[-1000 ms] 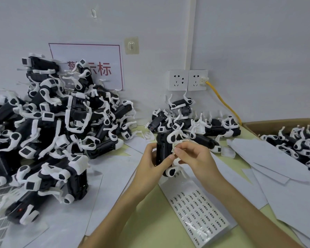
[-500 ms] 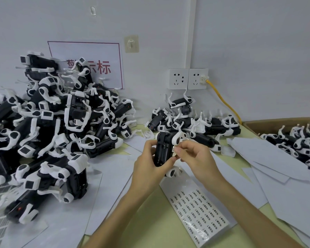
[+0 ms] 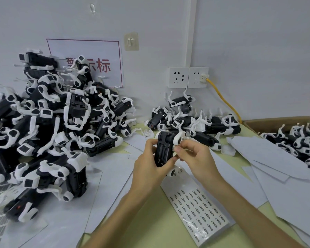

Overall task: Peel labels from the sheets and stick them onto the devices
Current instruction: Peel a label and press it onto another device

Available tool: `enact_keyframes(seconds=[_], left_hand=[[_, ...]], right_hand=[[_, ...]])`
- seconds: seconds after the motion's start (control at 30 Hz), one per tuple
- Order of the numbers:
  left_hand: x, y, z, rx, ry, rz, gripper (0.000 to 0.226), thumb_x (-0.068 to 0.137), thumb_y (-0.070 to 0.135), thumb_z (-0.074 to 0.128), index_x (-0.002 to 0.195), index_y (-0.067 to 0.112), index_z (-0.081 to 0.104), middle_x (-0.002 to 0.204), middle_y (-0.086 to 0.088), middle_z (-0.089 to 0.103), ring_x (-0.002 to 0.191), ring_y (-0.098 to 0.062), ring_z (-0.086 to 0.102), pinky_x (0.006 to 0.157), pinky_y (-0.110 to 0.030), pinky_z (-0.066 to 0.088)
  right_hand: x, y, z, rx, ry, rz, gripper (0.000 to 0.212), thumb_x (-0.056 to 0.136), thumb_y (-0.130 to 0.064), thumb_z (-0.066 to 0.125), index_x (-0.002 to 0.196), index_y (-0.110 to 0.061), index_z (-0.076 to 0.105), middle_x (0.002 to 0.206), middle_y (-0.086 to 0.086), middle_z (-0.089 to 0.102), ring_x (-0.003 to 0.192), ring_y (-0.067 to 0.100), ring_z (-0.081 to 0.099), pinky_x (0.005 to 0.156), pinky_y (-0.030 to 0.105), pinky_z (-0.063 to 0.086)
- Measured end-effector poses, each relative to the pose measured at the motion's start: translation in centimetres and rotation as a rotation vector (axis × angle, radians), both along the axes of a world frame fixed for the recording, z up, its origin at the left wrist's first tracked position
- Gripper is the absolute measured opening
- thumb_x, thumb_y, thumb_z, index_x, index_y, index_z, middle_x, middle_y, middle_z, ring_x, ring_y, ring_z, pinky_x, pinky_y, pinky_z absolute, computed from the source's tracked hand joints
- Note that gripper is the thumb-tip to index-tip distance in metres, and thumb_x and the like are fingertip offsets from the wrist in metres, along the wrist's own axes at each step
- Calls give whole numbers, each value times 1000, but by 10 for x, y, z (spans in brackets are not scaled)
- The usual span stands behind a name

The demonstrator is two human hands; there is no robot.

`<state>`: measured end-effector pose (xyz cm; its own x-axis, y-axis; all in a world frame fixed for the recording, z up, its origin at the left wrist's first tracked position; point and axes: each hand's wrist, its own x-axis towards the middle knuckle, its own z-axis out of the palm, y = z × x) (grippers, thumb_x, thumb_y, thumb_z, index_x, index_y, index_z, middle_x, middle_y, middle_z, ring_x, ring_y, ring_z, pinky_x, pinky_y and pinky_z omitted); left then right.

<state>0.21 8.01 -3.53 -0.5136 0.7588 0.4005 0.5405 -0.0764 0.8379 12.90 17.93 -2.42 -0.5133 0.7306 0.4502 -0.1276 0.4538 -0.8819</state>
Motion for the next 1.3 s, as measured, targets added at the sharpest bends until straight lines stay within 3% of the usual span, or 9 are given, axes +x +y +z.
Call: enact_keyframes(seconds=[0.2, 0.4, 0.67, 0.8, 0.87, 1.0, 1.1, 1.17, 1.3], left_hand=[[0, 1, -2, 5, 38, 27, 47, 82, 53, 80, 113, 42, 46, 95, 16, 73, 79, -6, 71, 76, -43, 58], [1, 2, -3, 13, 78, 46, 48, 84, 50, 80, 114, 40, 45, 94, 14, 73, 79, -7, 71, 76, -41, 57], [2, 0, -3, 13, 136, 63, 49, 82, 52, 76, 114, 44, 40, 94, 16, 72, 79, -5, 70, 73, -35, 56], [1, 0, -4, 8, 149, 68, 51, 84, 47, 80, 116, 42, 41, 94, 16, 72, 80, -5, 70, 76, -38, 57], [1, 0, -4, 20, 128, 52, 50, 83, 47, 80, 116, 42, 42, 96, 15, 73, 81, -6, 71, 76, -40, 58], [1, 0, -2, 57, -37, -56, 45, 81, 48, 77, 116, 37, 50, 96, 12, 74, 85, -11, 74, 77, -43, 61], [0, 0, 1, 56, -291, -190, 39, 83, 42, 76, 116, 30, 60, 102, 8, 75, 95, -13, 74, 79, -29, 59], [-2, 0, 3, 43, -451, -250, 41, 82, 40, 74, 117, 24, 64, 107, 1, 76, 101, -16, 74, 81, -23, 56], [-7, 0, 3, 11, -610, -327, 43, 85, 34, 72, 121, 12, 65, 110, -10, 76, 105, -26, 73, 91, -32, 56]], right_hand=[[-1, -1, -2, -5, 0, -21, 15, 96, -11, 69, 84, -20, 71, 75, -17, 70, 71, 4, 70, 71, 17, 53], [-3, -2, -4, -47, 7, -29, 7, 96, -13, 70, 90, -12, 72, 78, -13, 73, 72, 7, 71, 69, 16, 51], [-2, -3, -5, -144, 19, -40, 10, 94, -14, 72, 86, -9, 73, 82, 3, 75, 73, 14, 74, 76, 30, 59], [-1, -2, -7, -215, 44, -15, 15, 92, -13, 74, 81, -4, 71, 77, 4, 73, 71, 14, 73, 73, 24, 57], [-1, -3, -6, -268, 62, -8, 21, 91, -16, 76, 82, 1, 69, 76, 9, 74, 74, 19, 73, 78, 27, 59], [0, -6, -3, -356, 75, 41, 42, 88, -29, 77, 84, 10, 63, 86, 26, 73, 81, 32, 74, 94, 45, 59], [-3, -13, 0, -347, 85, 95, 38, 97, -26, 66, 91, 11, 63, 95, 32, 70, 89, 43, 72, 90, 47, 58], [-4, -15, 4, -334, 82, 97, 29, 103, -17, 58, 92, 9, 65, 92, 29, 69, 85, 38, 70, 86, 43, 56], [-1, -16, 9, -285, 43, 100, 22, 104, -9, 53, 91, 3, 65, 82, 12, 65, 79, 27, 61, 78, 38, 49]])
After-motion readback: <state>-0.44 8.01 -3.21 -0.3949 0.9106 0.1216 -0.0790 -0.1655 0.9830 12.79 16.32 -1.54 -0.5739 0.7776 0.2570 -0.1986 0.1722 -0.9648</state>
